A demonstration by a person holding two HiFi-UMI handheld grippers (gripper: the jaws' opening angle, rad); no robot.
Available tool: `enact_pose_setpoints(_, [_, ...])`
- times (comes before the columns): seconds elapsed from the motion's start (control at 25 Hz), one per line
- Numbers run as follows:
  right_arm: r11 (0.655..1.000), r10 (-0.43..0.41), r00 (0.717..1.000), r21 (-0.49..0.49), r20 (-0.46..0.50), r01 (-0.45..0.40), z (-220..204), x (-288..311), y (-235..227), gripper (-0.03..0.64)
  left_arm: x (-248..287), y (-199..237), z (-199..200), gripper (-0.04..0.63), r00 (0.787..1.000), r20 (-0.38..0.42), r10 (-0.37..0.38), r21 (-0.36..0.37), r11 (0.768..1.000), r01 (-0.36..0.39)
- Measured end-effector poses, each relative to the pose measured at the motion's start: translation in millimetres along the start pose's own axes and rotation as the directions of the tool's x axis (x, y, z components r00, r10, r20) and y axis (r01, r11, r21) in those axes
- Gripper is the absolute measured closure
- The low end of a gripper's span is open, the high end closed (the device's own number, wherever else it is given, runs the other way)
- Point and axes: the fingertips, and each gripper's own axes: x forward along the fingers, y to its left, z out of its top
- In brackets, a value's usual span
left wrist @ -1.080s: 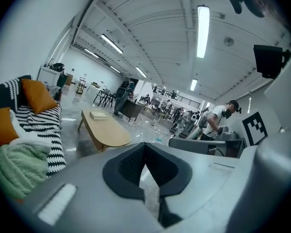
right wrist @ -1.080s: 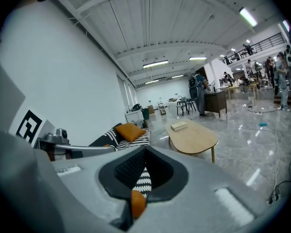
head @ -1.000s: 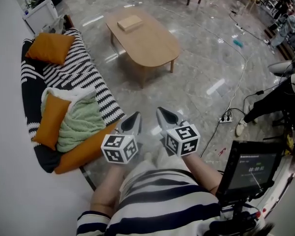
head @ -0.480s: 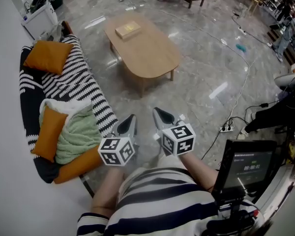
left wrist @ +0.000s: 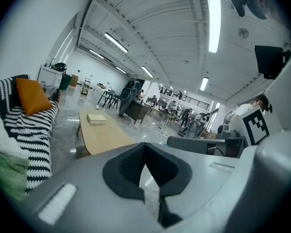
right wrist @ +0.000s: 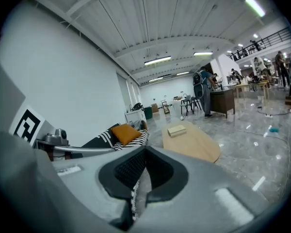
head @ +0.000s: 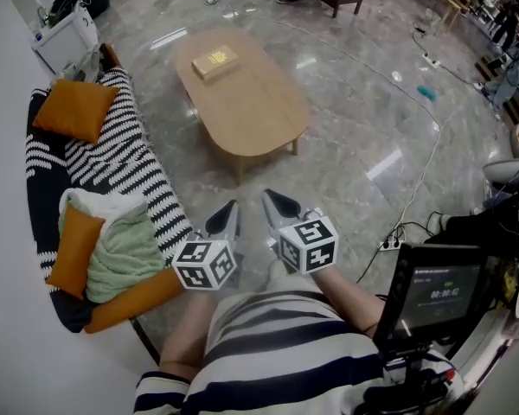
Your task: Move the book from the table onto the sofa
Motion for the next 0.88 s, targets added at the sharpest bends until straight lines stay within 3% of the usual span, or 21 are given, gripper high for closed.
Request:
enact_pose_setpoints(0.48, [1.000, 0.008, 1.000, 0.028, -0.011, -0.007, 11, 17, -57, 0.618, 59, -9, 0, 0.594, 0.999, -0.029, 0.018, 0.009, 1.000, -0.018])
enact_pose_setpoints(0.88, [1.000, 0.006, 0.999, 0.011, -0.034, -0.005, 26, 53, -87, 0.618, 108, 16, 20, 0.594, 0.999, -0.033, 0.015, -0.049, 0.999, -0.017])
